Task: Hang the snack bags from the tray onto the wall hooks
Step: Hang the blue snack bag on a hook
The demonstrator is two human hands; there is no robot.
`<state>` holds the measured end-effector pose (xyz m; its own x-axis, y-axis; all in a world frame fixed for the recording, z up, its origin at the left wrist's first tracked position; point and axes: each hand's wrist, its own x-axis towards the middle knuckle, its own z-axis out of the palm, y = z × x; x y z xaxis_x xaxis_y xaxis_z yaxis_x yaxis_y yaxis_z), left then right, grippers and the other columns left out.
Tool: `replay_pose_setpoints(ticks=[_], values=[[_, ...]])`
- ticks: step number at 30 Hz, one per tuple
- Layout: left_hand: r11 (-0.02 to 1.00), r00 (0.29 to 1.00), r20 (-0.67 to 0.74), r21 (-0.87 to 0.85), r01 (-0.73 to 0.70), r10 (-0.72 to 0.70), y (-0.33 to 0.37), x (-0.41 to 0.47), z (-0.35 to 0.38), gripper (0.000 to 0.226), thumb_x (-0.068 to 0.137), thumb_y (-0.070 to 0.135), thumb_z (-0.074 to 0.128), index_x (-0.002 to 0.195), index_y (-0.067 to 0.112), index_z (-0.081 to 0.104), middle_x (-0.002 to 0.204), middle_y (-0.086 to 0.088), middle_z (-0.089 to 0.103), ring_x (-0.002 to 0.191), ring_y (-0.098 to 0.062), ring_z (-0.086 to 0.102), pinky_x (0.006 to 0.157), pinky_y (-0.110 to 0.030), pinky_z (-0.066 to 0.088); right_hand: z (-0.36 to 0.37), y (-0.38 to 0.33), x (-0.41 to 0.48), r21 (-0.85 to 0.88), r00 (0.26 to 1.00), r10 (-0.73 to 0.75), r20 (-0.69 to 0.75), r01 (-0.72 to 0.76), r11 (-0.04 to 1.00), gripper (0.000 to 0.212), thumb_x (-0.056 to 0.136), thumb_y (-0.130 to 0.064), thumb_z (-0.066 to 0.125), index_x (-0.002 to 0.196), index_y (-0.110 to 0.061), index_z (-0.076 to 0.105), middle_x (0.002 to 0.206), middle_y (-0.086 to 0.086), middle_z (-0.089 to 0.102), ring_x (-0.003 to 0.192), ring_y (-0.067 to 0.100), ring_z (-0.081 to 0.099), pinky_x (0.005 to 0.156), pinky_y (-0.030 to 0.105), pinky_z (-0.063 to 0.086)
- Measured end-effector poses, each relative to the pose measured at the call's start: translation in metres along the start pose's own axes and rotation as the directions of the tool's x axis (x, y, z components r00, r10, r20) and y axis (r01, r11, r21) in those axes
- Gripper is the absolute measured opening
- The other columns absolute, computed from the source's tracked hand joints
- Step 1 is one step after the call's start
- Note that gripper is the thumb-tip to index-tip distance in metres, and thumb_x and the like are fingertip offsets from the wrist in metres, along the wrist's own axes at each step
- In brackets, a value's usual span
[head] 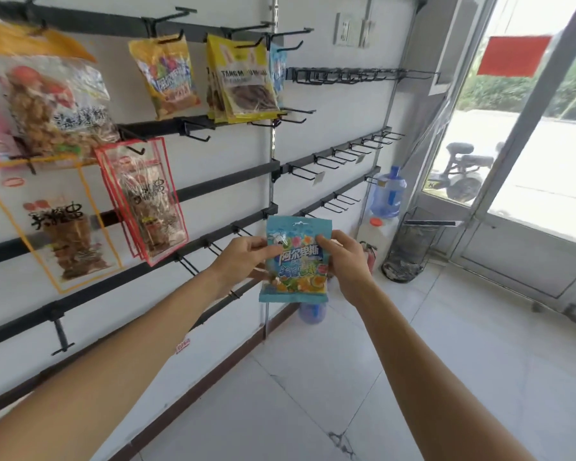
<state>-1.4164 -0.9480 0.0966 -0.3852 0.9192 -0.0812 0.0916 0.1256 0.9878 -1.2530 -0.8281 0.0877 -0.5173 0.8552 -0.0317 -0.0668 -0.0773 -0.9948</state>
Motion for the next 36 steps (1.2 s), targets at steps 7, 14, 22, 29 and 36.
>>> replay_pose_setpoints(ticks=[7,14,22,29,36], values=[[0.985,0.988,-0.084,0.12,-0.122,0.132,0.014,0.089,-0.011,0.024,0.096,0.017,0.062,0.117,0.006,0.066,0.102,0.0,0.074,0.087,-0.009,0.072,0.073,-0.027,0.06,0.0,-0.017,0.074,-0.008,0.995,-0.099,0.006,0.099,0.995,0.006,0.098,-0.013,0.059,0.101,-0.013,0.065,0.084,0.001,0.076,0.071,0.013,0.072,0.061,0.026,0.059],[0.955,0.951,-0.107,0.085,-0.283,0.291,0.043,0.17,-0.019,0.006,0.093,0.018,0.066,0.099,0.017,0.066,0.098,-0.004,0.075,0.093,-0.019,0.072,0.081,-0.039,0.058,-0.007,-0.041,0.14,-0.091,0.979,-0.204,0.031,0.206,0.974,0.009,0.1,-0.014,0.056,0.101,-0.016,0.064,0.089,0.001,0.075,0.071,0.01,0.073,0.059,0.023,0.058],[0.782,0.845,-0.124,0.467,-0.413,0.52,0.076,0.231,-0.017,0.007,0.089,0.02,0.071,0.084,0.017,0.069,0.08,0.014,0.071,0.078,-0.005,0.07,0.057,-0.016,0.05,-0.019,-0.052,0.219,-0.177,0.97,-0.233,0.062,0.241,0.954,0.011,0.099,-0.011,0.053,0.1,-0.015,0.064,0.085,-0.002,0.075,0.072,0.006,0.072,0.062,0.021,0.057],[0.708,0.684,-0.317,0.571,-0.415,0.657,0.101,0.279,-0.015,0.007,0.09,0.018,0.069,0.086,0.012,0.067,0.081,0.007,0.068,0.072,0.0,0.066,0.057,-0.014,0.048,-0.003,-0.08,0.286,-0.268,0.794,-0.577,0.191,0.608,0.748,0.007,0.094,-0.016,0.066,0.095,-0.017,0.059,0.081,-0.007,0.068,0.065,0.002,0.067,0.051,0.017,0.049],[0.458,0.399,-0.34,0.852,-0.254,0.852,0.127,0.294,-0.006,0.021,0.093,0.021,0.061,0.113,0.016,0.066,0.104,0.004,0.063,0.095,-0.01,0.053,0.082,-0.017,0.04,-0.006,-0.132,0.356,-0.004,0.74,-0.541,0.399,0.591,0.807,0.01,0.096,-0.015,0.064,0.09,-0.007,0.063,0.076,0.004,0.071,0.066,0.015,0.071,0.057,0.033,0.058]])
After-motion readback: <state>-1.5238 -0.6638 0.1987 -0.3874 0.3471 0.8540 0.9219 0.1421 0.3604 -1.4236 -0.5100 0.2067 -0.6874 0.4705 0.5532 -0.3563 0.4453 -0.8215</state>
